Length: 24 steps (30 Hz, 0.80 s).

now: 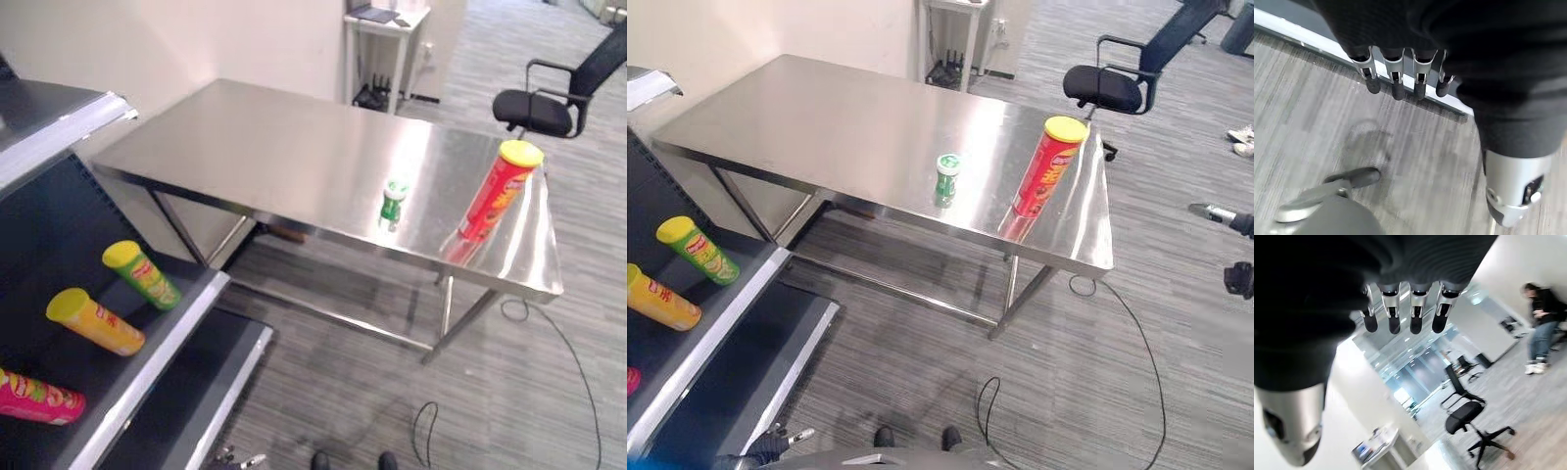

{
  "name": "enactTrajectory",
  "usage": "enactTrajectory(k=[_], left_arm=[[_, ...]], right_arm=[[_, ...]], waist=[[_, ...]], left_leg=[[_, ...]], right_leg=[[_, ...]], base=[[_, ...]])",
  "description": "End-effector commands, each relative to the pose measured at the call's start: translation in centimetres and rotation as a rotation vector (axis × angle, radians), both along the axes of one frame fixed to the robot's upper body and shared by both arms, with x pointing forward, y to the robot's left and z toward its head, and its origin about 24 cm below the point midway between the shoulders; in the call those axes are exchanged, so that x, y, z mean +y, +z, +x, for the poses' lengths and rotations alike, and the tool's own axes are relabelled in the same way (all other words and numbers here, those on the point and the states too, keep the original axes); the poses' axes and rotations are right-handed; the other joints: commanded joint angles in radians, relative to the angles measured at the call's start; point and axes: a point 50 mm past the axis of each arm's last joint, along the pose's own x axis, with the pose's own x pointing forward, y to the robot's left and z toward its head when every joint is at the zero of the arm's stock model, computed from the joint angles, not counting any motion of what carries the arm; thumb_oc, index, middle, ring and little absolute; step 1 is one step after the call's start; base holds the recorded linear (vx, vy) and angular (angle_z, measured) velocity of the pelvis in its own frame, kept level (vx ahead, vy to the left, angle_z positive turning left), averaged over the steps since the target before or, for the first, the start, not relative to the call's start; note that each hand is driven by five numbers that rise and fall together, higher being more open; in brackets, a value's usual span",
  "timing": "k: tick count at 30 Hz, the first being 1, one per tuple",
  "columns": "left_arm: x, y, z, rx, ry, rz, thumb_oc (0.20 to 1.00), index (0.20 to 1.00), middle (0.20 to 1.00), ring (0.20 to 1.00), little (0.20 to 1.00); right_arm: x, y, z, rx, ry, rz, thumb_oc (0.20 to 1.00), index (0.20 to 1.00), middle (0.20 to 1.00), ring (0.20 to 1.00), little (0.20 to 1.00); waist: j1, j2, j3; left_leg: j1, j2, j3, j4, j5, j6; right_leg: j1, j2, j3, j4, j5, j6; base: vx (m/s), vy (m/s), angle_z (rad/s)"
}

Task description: Put the goods on the table back onto the shelves and tidy them up.

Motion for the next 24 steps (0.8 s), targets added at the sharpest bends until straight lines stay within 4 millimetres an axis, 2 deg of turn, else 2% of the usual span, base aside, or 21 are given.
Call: enactTrajectory(k=[1,5,11,18,24], left_arm=[[0.8,0.6,1.8,-0.048,-0.008,0.017,1.000,1.000,1.000,1.000,1.000],[0.6,0.5,1.4,-0.049,-0.004,0.001,1.000,1.000,1.000,1.000,1.000],[0.2,0.3,1.0,-0.039,-0.011,-0.017,1.000,1.000,1.000,1.000,1.000],[-0.2,0.2,1.0,-0.045,-0.020,-0.032,1.000,1.000,1.000,1.000,1.000],[-0.3,0.2,1.1,-0.049,-0.015,-0.029,1.000,1.000,1.000,1.000,1.000]], right_arm=[[0.1,3.6,0.6,-0.121,0.061,-0.007,1.000,1.000,1.000,1.000,1.000],[0.6,4.4,1.7,-0.100,0.154,0.042,1.000,1.000,1.000,1.000,1.000],[1.6,3.8,3.8,-0.022,0.242,0.104,1.000,1.000,1.000,1.000,1.000],[2.2,3.2,5.1,0.031,0.265,0.101,1.000,1.000,1.000,1.000,1.000],[2.0,3.7,5.4,0.040,0.205,0.019,1.000,1.000,1.000,1.000,1.000]], waist=[[0.040,-0.002,-0.002],[0.052,-0.003,-0.002],[0.071,-0.003,-0.004],[0.080,0.003,-0.002],[0.087,0.009,0.003]], left_leg=[[0.010,0.130,0.025,0.010,-0.045,-0.119],[0.002,0.141,0.009,0.010,-0.036,-0.132],[-0.010,0.142,-0.011,0.010,-0.025,-0.143],[-0.021,0.140,-0.027,0.010,-0.016,-0.151],[-0.035,0.136,-0.050,0.010,-0.007,-0.158]], right_leg=[[-0.037,-0.001,-0.005,0.037,-0.068,0.048],[-0.026,0.006,-0.023,0.035,-0.078,0.039],[-0.017,0.011,-0.052,0.026,-0.080,0.033],[-0.011,0.012,-0.079,0.023,-0.085,0.030],[-0.007,0.010,-0.103,0.022,-0.090,0.026]], base=[[0.05,-0.114,0.26],[0.03,-0.072,0.20],[0.01,-0.046,0.12],[0.00,-0.024,0.12],[0.00,-0.031,0.17]])
